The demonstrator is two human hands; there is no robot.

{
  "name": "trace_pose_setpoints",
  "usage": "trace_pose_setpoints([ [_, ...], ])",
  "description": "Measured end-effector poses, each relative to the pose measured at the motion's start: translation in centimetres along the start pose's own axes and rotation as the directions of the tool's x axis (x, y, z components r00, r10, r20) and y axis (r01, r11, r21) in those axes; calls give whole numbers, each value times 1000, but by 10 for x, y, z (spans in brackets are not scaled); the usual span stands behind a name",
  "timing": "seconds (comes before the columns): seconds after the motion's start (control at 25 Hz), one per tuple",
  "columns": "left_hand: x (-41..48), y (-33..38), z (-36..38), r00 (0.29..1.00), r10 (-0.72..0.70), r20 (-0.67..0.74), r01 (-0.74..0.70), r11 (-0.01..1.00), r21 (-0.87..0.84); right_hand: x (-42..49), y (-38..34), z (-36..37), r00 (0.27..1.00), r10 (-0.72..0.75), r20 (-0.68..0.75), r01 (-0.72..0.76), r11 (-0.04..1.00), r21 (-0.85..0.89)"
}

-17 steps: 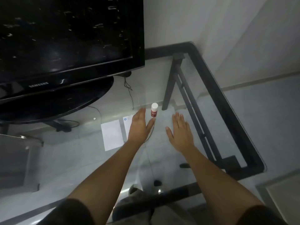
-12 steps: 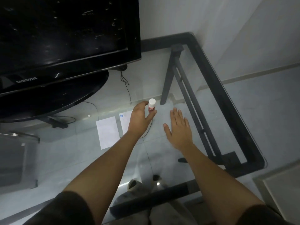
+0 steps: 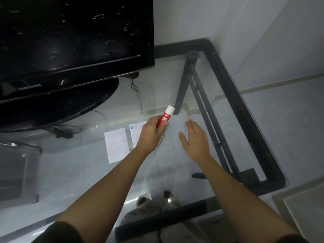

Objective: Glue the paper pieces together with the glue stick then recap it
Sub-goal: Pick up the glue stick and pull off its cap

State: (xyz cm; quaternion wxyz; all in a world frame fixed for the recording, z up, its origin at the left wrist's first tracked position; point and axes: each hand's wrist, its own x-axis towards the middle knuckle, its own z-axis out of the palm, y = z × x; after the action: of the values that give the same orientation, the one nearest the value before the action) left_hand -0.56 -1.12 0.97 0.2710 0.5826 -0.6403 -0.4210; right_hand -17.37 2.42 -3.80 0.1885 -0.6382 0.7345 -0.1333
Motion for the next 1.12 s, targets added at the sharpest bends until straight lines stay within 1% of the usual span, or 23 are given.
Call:
trace_pose_setpoints([
  [0.04, -3, 0, -1, 1000, -15, -14, 15, 1000, -27, 5, -5, -8, 997, 67, -40, -61, 988, 142],
  [0.08, -5, 0, -2, 999, -28, -32, 27, 998, -49, 11, -10, -16, 988, 143, -66, -118, 949, 291],
  [0.12, -7, 0, -3, 998, -37, -47, 35, 998, -58, 19, -16, -25, 978, 200, -62, -157, 894, 419],
  [0.16, -8, 0, -4, 998, -39, -56, 36, 998, -59, 25, -21, -34, 974, 227, -22, -183, 835, 519],
  [0.24, -10, 2, -4, 998, -39, -57, 36, 998, -53, 35, -29, -50, 977, 183, 112, -212, 737, 642],
  [0.32, -11, 5, -4, 998, -31, -52, 29, 999, -46, 41, -35, -58, 978, 87, 192, -195, 717, 670],
  [0.4, -11, 7, -5, 999, -15, -45, 14, 999, -31, 44, -37, -61, 980, 19, 199, -153, 710, 687],
  [0.52, -13, 10, -6, 1000, -6, -24, 5, 1000, -11, 47, -35, -63, 982, -31, 188, -107, 725, 681],
  [0.6, -15, 9, -9, 1000, -13, -15, 13, 1000, -16, 51, -34, -64, 979, -44, 198, -102, 735, 670],
  [0.68, -18, 3, -15, 1000, -26, -16, 26, 999, -23, 55, -35, -63, 986, 8, 165, -119, 724, 679],
  [0.72, -20, -1, -18, 999, -38, -21, 38, 999, -22, 57, -36, -62, 991, 33, 127, -110, 735, 670],
  [0.8, -25, -10, -26, 997, -70, -41, 69, 997, -18, 57, -39, -56, 1000, 14, 26, -26, 822, 570],
  [0.88, -30, -17, -33, 994, -89, -64, 88, 996, -16, 56, -43, -44, 998, -65, -22, 68, 904, 422],
  [0.96, -33, -23, -38, 993, -90, -81, 90, 996, -5, 57, -44, -31, 996, -90, -9, 88, 945, 315],
  [1.12, -37, -28, -46, 990, -79, -117, 82, 997, 14, 58, -41, -15, 995, -96, 14, 91, 972, 216],
])
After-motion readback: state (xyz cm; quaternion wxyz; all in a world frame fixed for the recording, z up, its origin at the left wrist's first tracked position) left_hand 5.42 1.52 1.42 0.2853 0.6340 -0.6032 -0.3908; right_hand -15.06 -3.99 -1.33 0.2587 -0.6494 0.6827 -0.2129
